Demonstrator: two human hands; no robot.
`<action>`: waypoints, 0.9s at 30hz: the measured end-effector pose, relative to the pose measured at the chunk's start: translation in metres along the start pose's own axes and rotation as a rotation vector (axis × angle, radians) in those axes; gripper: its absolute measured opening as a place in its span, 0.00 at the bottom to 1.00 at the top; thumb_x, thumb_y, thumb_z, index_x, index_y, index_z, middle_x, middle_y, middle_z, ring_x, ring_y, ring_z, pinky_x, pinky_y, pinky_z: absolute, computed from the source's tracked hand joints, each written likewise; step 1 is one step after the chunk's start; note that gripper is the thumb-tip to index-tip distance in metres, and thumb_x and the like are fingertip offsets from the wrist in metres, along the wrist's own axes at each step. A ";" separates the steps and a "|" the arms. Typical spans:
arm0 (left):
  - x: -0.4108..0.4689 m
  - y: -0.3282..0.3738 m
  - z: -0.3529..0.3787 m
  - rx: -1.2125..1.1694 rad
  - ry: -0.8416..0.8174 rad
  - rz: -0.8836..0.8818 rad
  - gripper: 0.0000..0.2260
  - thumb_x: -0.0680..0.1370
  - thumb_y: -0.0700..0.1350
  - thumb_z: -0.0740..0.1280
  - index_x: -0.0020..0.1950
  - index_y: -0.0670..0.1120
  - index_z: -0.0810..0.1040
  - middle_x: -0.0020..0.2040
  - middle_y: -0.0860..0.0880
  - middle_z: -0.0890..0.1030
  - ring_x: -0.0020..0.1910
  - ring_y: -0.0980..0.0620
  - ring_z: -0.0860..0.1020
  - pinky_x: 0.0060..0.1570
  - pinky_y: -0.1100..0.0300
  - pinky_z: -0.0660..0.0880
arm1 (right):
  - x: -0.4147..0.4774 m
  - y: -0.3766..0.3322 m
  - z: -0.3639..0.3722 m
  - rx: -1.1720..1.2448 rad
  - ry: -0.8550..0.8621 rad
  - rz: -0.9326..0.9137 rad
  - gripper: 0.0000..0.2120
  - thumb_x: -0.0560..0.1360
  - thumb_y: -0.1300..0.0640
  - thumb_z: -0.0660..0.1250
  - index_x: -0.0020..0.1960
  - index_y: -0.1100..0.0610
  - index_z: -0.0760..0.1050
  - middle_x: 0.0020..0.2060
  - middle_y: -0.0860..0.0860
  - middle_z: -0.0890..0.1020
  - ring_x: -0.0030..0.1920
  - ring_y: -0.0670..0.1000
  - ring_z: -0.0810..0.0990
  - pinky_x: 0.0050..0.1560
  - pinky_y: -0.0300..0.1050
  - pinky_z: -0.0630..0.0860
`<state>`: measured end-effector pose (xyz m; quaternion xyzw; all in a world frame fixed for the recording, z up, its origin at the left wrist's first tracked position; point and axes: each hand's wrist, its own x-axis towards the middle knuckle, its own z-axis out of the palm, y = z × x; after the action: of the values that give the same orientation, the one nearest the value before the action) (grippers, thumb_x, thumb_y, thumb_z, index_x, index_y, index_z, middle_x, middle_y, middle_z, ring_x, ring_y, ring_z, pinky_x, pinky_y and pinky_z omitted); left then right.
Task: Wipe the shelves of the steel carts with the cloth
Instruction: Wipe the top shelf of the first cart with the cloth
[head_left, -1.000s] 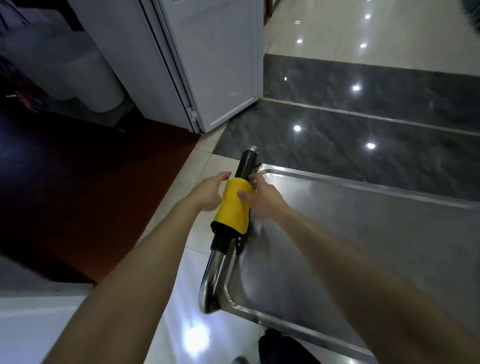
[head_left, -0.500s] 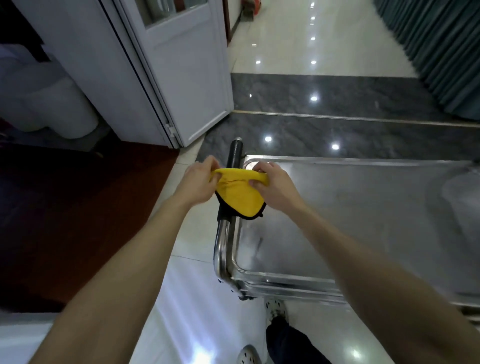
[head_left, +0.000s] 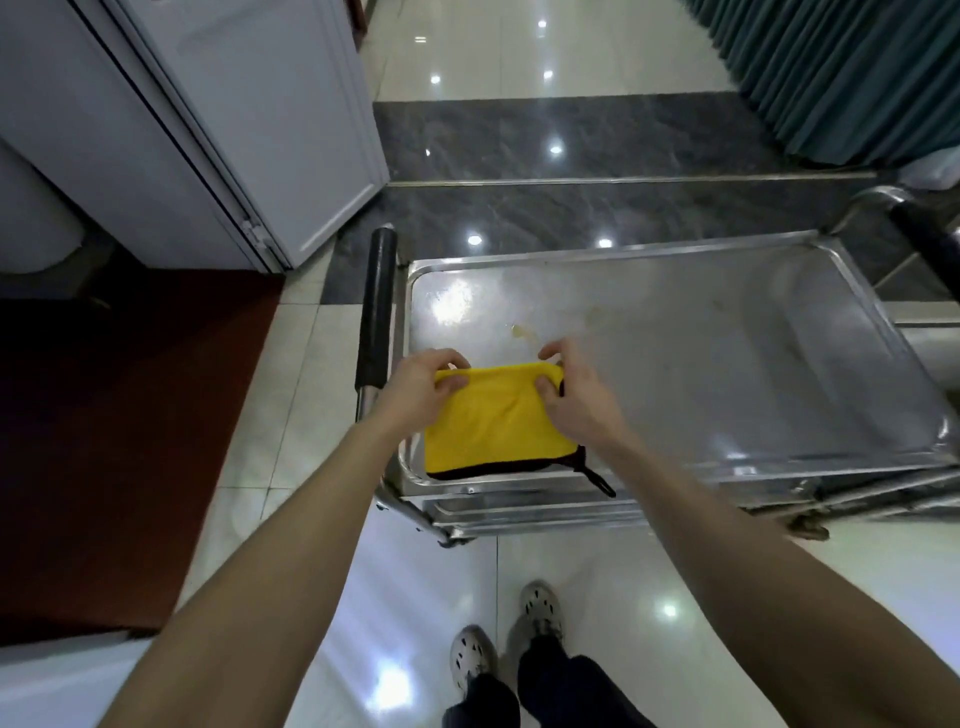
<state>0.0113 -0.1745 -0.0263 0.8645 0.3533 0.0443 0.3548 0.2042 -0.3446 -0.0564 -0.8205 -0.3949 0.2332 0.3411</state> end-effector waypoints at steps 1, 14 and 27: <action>0.001 -0.002 0.013 0.023 -0.014 -0.019 0.08 0.85 0.48 0.71 0.64 0.52 0.84 0.61 0.48 0.81 0.61 0.47 0.79 0.63 0.48 0.77 | -0.003 0.011 0.004 -0.009 -0.010 0.016 0.10 0.85 0.53 0.65 0.64 0.44 0.67 0.43 0.49 0.77 0.42 0.44 0.77 0.39 0.49 0.67; -0.003 -0.036 0.014 0.439 0.303 0.144 0.17 0.79 0.42 0.72 0.69 0.46 0.81 0.69 0.42 0.79 0.71 0.40 0.75 0.74 0.41 0.70 | -0.032 0.041 0.098 -0.579 -0.126 -0.148 0.37 0.82 0.32 0.61 0.86 0.44 0.58 0.87 0.58 0.50 0.87 0.62 0.42 0.80 0.76 0.46; 0.064 -0.068 -0.018 0.418 0.264 -0.216 0.36 0.83 0.51 0.65 0.89 0.53 0.51 0.89 0.46 0.42 0.85 0.38 0.56 0.77 0.38 0.69 | -0.024 0.054 0.160 -0.681 0.037 -0.088 0.41 0.78 0.19 0.48 0.86 0.33 0.48 0.88 0.55 0.44 0.86 0.65 0.38 0.76 0.84 0.43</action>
<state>0.0137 -0.0888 -0.0682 0.8628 0.4884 0.0447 0.1223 0.1126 -0.3287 -0.1995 -0.8735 -0.4790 0.0582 0.0646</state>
